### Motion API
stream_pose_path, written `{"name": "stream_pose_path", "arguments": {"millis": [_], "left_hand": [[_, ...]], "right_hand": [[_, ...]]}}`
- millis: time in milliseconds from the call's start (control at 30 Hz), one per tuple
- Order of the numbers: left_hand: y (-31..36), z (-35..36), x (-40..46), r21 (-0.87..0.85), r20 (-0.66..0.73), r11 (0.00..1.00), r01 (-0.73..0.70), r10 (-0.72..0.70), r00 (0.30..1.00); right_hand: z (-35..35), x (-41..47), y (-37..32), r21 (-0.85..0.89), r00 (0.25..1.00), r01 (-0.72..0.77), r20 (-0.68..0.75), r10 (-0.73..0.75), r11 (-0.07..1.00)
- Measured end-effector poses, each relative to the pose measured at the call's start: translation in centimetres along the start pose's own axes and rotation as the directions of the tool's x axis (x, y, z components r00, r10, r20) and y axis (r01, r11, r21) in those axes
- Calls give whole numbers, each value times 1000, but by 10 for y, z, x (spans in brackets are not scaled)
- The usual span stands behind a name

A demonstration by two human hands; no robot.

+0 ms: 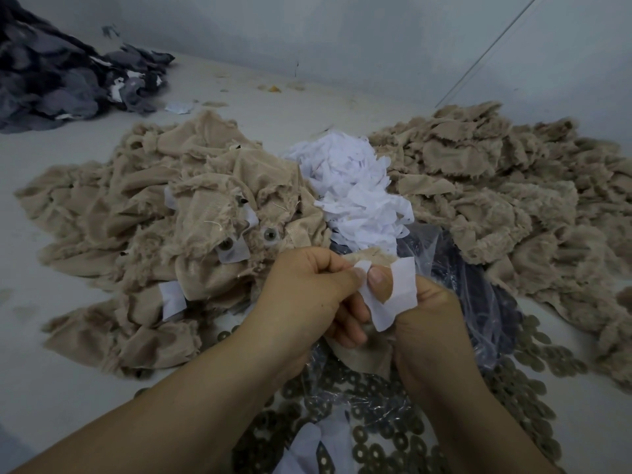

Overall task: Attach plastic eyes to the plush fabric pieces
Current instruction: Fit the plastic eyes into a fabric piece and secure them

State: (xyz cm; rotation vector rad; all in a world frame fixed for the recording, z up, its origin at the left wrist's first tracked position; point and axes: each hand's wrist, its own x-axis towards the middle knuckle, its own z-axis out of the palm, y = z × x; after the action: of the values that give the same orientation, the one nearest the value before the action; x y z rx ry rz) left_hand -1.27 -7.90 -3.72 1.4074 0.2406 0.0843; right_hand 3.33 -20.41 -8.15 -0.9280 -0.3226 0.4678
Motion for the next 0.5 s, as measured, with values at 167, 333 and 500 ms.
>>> {"name": "stream_pose_path", "arguments": {"millis": [167, 333, 500], "left_hand": [[2, 1, 1, 68, -56, 997, -23, 27, 998], [-4, 2, 3, 285, -116, 948, -142, 181, 977], [-8, -1, 5, 568, -38, 769, -294, 382, 924]], "right_hand": [[-6, 0, 0, -204, 988, 4, -148, -35, 979], [-13, -2, -2, -407, 969, 15, -218, -113, 913], [-8, -3, -1, -311, 967, 32, -232, -109, 950]]}}
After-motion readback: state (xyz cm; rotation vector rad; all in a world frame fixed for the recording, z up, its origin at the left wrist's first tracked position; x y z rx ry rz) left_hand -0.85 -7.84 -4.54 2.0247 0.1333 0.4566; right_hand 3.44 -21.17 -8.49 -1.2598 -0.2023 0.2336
